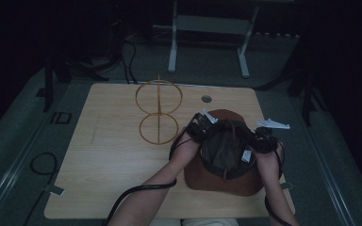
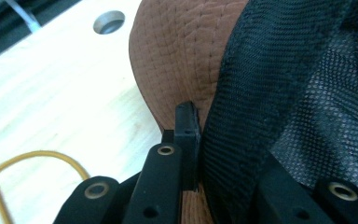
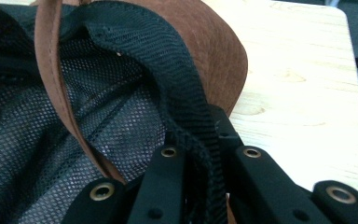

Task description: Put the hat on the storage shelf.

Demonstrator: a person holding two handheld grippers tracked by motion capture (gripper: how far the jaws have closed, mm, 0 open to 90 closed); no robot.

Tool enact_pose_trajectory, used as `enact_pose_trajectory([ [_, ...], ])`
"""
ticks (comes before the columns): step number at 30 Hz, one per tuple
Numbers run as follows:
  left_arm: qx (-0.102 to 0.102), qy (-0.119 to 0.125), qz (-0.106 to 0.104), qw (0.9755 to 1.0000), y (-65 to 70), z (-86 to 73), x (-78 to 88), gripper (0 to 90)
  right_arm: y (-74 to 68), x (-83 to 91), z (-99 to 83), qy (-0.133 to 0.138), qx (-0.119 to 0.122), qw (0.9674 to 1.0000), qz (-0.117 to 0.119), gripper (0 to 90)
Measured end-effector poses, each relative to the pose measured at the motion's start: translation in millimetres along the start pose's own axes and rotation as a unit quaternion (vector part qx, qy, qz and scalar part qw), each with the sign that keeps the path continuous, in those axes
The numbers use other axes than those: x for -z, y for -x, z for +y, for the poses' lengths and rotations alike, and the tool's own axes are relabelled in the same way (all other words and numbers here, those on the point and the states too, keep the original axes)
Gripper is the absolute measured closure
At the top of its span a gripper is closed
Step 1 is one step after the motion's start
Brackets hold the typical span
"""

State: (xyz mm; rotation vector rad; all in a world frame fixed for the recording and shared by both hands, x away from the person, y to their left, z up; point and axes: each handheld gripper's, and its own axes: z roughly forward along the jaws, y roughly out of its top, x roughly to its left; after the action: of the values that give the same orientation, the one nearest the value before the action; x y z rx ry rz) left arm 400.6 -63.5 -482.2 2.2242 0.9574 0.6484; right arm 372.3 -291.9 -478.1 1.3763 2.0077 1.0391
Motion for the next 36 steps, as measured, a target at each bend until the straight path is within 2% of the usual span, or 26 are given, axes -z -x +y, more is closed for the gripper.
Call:
enact_pose_trajectory([
  [2,-0.003,0.003,0.004,1.0000,0.7,0.9,1.6,86.1,-1.7,2.3,-0.1,-0.001,0.002,1.0000,-0.009,85.7],
  [4,-0.002,0.008,0.005,1.0000,-0.4,2.3,4.6,86.2,-1.5,5.5,-0.3,0.001,-0.004,1.0000,-0.003,82.8],
  [8,0.001,0.034,-0.002,0.9994,-5.7,4.3,14.2,86.6,-0.9,17.9,-0.9,0.009,0.001,0.9998,0.016,70.2],
  [10,-0.006,0.040,0.007,0.9991,-5.2,6.3,18.4,86.6,-1.0,25.2,-1.9,0.016,0.006,0.9994,0.031,59.9],
  [12,-0.009,0.049,0.008,0.9987,-4.3,7.7,21.6,86.6,-1.1,33.0,-2.2,0.024,-0.001,0.9986,0.048,51.4],
  [14,-0.025,0.052,0.009,0.9983,-2.0,9.1,25.9,86.6,-0.6,44.3,-2.1,0.039,-0.015,0.9974,0.059,44.9],
  [16,-0.025,0.065,-0.004,0.9976,-1.6,9.4,33.4,86.6,-0.1,56.2,-1.5,0.051,-0.015,0.9964,0.066,40.2],
  [18,-0.033,0.081,-0.009,0.9961,-0.2,9.5,43.3,86.6,0.8,65.8,-2.0,0.056,-0.001,0.9960,0.070,36.8],
  [19,-0.040,0.087,-0.005,0.9954,0.1,9.4,48.1,86.6,2.1,69.8,-2.7,0.057,0.004,0.9956,0.075,36.8],
  [21,-0.041,0.101,0.000,0.9940,-0.2,7.3,56.8,86.6,4.2,76.6,-4.0,0.053,0.017,0.9948,0.085,37.9],
  [23,-0.044,0.108,0.001,0.9932,-2.4,4.3,63.0,86.5,5.3,85.7,-5.7,0.061,0.023,0.9919,0.109,38.7],
  [25,-0.040,0.107,-0.003,0.9934,-5.1,1.5,66.7,86.6,4.4,94.2,-6.3,0.065,0.037,0.9893,0.126,38.6],
  [26,-0.034,0.112,-0.008,0.9930,-6.6,-0.2,68.5,86.6,4.0,98.7,-6.4,0.069,0.035,0.9879,0.135,38.6],
  [28,-0.033,0.114,-0.001,0.9929,-9.4,-2.5,72.8,86.6,2.8,106.9,-6.0,0.078,0.043,0.9848,0.149,38.7],
  [29,-0.026,0.121,-0.005,0.9923,-11.8,-3.8,75.1,86.6,2.4,111.3,-6.0,0.084,0.043,0.9838,0.152,38.7],
  [31,-0.024,0.125,0.001,0.9919,-15.1,-5.1,79.6,86.6,2.8,119.1,-5.9,0.094,0.048,0.9828,0.152,38.0],
  [33,-0.020,0.138,-0.002,0.9902,-19.1,-6.8,84.9,86.5,5.9,126.1,-6.7,0.104,0.041,0.9812,0.157,38.1],
  [34,-0.021,0.148,-0.008,0.9887,-20.9,-7.6,88.1,86.5,7.8,128.9,-7.3,0.109,0.042,0.9818,0.150,38.2],
  [36,-0.020,0.171,-0.019,0.9850,-23.4,-8.7,95.6,86.5,13.9,130.7,-9.3,0.112,0.044,0.9853,0.121,40.5],
])
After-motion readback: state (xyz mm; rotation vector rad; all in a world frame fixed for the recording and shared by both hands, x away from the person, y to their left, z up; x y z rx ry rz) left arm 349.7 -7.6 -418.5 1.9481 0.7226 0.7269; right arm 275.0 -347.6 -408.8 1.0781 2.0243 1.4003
